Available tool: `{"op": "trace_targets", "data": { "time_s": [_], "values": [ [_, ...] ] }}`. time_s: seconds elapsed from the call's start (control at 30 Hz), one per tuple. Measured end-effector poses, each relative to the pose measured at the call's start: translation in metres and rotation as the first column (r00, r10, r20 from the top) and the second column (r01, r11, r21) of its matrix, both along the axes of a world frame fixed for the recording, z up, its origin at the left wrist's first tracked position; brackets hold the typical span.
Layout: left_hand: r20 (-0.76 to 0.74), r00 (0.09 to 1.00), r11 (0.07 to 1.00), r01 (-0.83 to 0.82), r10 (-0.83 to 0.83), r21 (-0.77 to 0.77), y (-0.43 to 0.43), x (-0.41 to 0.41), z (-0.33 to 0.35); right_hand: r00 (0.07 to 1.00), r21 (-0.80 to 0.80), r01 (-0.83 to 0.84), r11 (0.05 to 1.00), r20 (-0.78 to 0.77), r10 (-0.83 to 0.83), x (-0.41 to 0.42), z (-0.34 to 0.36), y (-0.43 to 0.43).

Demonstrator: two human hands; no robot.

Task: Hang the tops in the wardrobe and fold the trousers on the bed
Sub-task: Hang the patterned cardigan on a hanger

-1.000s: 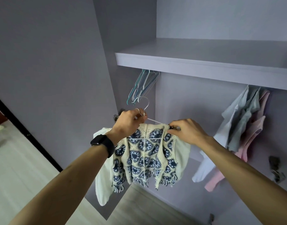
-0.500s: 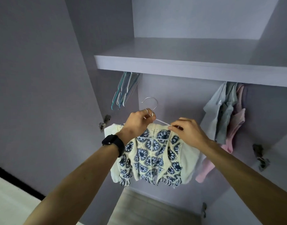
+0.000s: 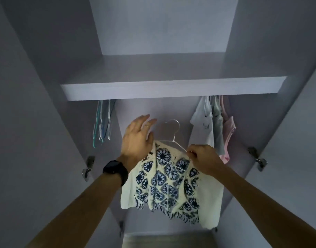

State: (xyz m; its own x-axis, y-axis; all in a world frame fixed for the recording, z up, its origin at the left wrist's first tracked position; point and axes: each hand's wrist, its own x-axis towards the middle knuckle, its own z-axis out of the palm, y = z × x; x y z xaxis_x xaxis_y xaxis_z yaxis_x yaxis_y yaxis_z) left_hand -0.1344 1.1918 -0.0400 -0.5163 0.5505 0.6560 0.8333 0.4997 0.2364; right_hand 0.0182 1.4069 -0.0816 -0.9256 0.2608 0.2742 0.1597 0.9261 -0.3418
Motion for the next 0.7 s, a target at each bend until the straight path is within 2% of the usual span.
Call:
{"op": "trace_targets", "data": {
  "time_s": [0.07, 0.2, 0.33, 0.5, 0.7],
  "values": [
    [-0.139, 0.990, 1.000, 0.003, -0.003, 0.000, 0.004, -0.008, 0.018, 0.998, -0.017, 0.053, 0.998, 0.025, -0.053, -0.001, 0.003, 0.003],
    [-0.265, 0.963, 0.994, -0.076, 0.051, -0.084, 0.028, -0.019, 0.058, 0.986, 0.006, 0.146, 0.989, 0.083, -0.146, -0.005, 0.013, 0.010],
    [-0.250, 0.960, 0.981, -0.160, 0.129, -0.107, 0.060, -0.035, 0.058, 0.965, 0.006, 0.229, 0.974, 0.133, -0.227, -0.015, 0.017, 0.021],
    [-0.164, 0.958, 0.971, -0.239, 0.234, -0.010, 0.097, -0.043, 0.035, 0.953, -0.114, 0.293, 0.949, 0.116, -0.280, -0.035, 0.006, 0.039],
    [-0.228, 0.940, 0.964, -0.228, 0.254, 0.135, 0.114, -0.058, 0.026, 0.938, -0.384, 0.340, 0.858, 0.078, -0.337, -0.065, -0.018, 0.061]
  ]
}}
